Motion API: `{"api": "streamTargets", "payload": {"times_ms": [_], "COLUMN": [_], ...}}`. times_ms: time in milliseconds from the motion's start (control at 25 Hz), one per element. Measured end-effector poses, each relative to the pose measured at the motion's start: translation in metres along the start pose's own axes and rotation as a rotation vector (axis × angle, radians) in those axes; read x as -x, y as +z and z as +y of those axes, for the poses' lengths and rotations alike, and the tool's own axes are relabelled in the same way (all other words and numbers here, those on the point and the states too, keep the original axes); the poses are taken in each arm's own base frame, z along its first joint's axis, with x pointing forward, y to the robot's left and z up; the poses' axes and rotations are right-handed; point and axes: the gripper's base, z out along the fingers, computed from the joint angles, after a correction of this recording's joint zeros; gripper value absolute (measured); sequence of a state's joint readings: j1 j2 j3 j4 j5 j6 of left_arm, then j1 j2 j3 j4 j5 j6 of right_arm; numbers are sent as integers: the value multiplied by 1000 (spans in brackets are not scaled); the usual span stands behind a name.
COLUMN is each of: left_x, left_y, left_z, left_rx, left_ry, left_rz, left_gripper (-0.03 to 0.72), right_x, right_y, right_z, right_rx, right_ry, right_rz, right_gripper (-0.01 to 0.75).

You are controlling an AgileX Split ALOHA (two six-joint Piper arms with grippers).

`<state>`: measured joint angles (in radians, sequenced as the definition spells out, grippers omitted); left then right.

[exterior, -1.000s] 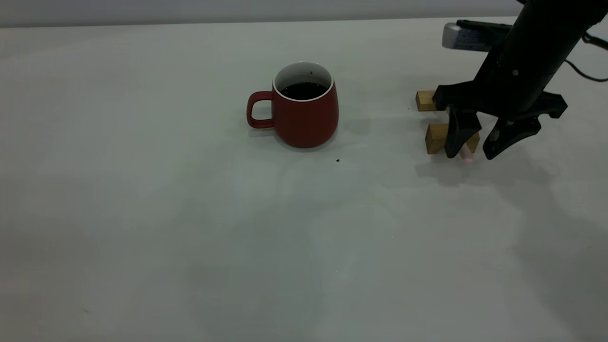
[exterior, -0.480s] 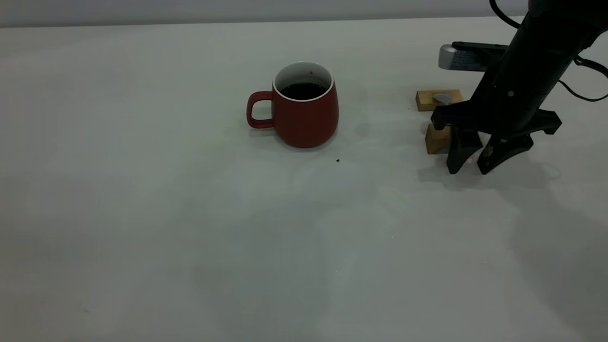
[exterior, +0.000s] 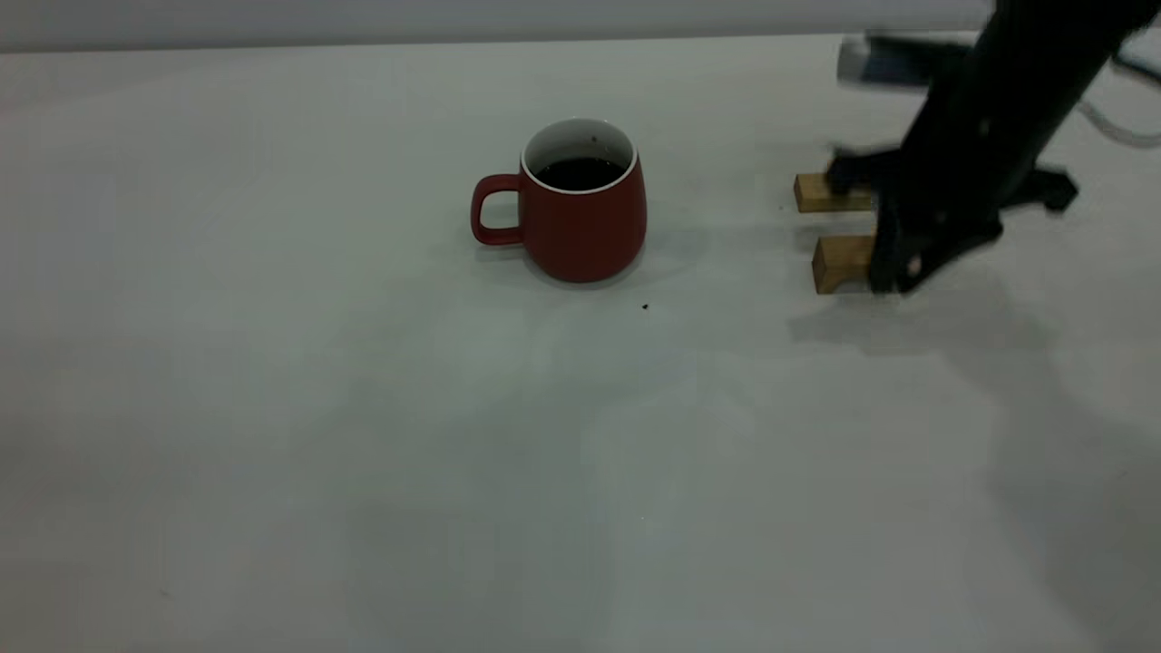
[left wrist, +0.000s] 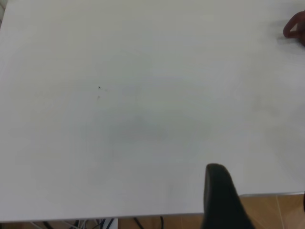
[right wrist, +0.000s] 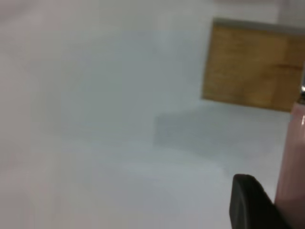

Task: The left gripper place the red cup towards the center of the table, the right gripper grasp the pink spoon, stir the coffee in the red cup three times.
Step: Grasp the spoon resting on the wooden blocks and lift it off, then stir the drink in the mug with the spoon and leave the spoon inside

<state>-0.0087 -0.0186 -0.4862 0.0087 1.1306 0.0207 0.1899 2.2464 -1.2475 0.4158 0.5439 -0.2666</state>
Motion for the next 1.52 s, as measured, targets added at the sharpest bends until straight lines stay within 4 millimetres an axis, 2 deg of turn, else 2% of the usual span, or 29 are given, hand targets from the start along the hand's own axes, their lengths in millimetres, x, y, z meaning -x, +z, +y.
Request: {"api": "streamTargets", "payload": {"times_ms": [120,240,440,600,680,760,920,1040,1240,1520], "left_x": [0,0,0,0,0,0,0,0,0,0], "left_y": [0,0,0,0,0,0,0,0,0,0], "left_z": [0,0,0,0,0,0,0,0,0,0], "left_rx": [0,0,0,0,0,0,0,0,0,0], "left_ry": [-1,-1,-1,-1,-1,-1,-1,-1,-1,-1], "left_rz": [0,0,0,0,0,0,0,0,0,0], "left_gripper": [478,478,478,478,478,478,478,478,478,478], "right_x": [6,10,11,18,26,32,35,35,40,64], "right_y": [-30,-40,-27,-13,-11,-11,-14,-14,-16,-10], "right_z": [22,54,101,123,127,129,129,129,130,120], "right_rx": [132,330,633,912,1037,1075,1059,1023,1020,1070], "right_ry": [84,193,361,604,732,859,1166,1330,1367,1319], "right_rz": [18,77,200,284,309,355,547,658,672,587], "right_gripper": [123,123,123,123,123,123,123,123,123,123]}}
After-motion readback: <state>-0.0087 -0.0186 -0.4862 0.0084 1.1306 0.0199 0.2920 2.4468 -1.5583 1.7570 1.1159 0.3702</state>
